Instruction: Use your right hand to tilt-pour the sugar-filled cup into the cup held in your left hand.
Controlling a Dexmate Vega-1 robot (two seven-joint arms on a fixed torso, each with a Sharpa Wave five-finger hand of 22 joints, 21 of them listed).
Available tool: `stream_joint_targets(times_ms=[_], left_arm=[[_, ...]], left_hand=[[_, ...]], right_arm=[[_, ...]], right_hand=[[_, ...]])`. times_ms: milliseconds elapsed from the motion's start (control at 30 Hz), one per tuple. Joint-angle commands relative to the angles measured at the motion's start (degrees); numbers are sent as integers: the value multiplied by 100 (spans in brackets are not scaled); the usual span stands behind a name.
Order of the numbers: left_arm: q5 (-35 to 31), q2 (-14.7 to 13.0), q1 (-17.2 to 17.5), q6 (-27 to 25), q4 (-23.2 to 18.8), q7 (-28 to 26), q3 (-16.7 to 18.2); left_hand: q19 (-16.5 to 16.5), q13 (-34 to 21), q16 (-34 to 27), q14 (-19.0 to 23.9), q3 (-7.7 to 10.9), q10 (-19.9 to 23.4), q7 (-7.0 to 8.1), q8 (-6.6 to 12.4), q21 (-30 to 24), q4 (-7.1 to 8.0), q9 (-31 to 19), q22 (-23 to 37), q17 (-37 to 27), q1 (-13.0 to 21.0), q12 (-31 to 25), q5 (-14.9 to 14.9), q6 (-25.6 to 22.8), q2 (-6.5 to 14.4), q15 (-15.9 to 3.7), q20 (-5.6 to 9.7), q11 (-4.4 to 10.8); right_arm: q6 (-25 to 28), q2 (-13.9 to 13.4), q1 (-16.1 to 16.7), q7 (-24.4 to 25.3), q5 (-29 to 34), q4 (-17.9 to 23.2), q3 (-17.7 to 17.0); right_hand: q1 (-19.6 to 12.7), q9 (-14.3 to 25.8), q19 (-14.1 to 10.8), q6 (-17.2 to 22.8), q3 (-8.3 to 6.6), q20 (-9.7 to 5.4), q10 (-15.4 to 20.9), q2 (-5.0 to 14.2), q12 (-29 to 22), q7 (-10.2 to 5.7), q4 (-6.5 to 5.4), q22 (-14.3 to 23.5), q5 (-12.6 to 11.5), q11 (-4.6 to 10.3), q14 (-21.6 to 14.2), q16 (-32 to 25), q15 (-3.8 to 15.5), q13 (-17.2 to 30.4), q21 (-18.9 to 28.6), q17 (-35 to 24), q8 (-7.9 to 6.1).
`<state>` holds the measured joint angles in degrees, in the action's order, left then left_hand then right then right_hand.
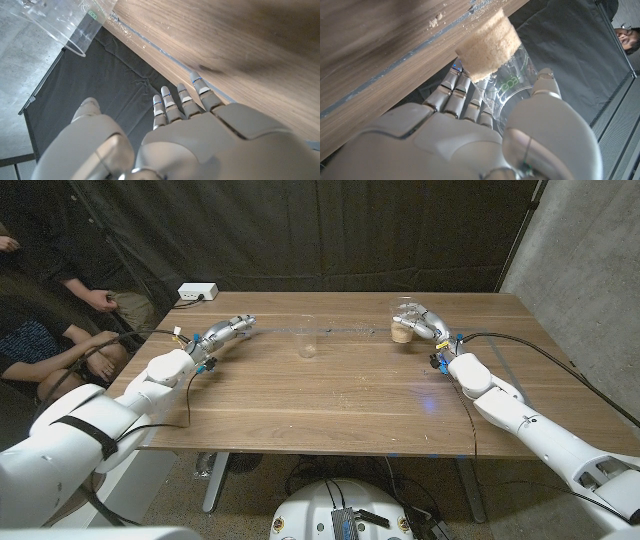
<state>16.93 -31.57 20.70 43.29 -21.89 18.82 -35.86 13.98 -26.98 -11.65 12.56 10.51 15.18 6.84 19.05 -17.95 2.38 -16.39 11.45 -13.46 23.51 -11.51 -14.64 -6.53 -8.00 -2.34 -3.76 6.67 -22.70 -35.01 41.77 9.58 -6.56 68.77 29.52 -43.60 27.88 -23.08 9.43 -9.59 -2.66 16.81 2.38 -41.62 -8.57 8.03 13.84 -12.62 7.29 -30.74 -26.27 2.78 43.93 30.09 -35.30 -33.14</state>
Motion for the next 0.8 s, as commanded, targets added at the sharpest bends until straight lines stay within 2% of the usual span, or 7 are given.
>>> stream_joint_targets(times_ms=[33,300,467,800], left_arm=[[-324,51,-172,-57,128,-648,-561],[-501,159,-14,34,132,-1554,-917],[-435,277,184,132,137,-2066,-980],[-417,469,323,-31,138,-2427,-1152]], left_hand=[[30,-12,1,-33,-54,-5,31,4,21,12,-22,14,-31,13,-28,-56,8,-16,-359,67,29],[94,-13,-40,18,-93,54,44,52,4,62,-33,18,-42,-58,-67,-123,-88,31,-437,103,62],[165,-14,-75,78,-126,172,75,93,-16,103,-42,18,-51,-111,-124,-192,-166,70,-502,156,73],[236,-14,-105,152,-156,231,101,130,-33,148,-50,17,-59,-161,-157,-277,-228,123,-535,180,84]], right_arm=[[-57,32,-173,-50,65,-242,80],[-191,-3,-302,-127,141,-483,146],[-325,1,-428,-210,196,-733,214],[-794,146,-888,-551,215,-1569,401]], right_hand=[[-23,-5,32,64,3,-429,61,52,-35,-7,-31,-7,5,24,-63,26,1039,18,29,0,-26],[-22,-20,27,90,2,-431,85,55,-38,-4,-32,-13,6,46,-79,56,1039,13,34,7,-33],[-19,-32,30,103,2,-430,88,57,-41,5,-34,-18,7,30,-91,75,1040,19,35,11,-35],[-8,-52,26,137,2,-438,129,64,-53,15,-41,-27,8,33,-125,108,1040,21,40,17,-43]])
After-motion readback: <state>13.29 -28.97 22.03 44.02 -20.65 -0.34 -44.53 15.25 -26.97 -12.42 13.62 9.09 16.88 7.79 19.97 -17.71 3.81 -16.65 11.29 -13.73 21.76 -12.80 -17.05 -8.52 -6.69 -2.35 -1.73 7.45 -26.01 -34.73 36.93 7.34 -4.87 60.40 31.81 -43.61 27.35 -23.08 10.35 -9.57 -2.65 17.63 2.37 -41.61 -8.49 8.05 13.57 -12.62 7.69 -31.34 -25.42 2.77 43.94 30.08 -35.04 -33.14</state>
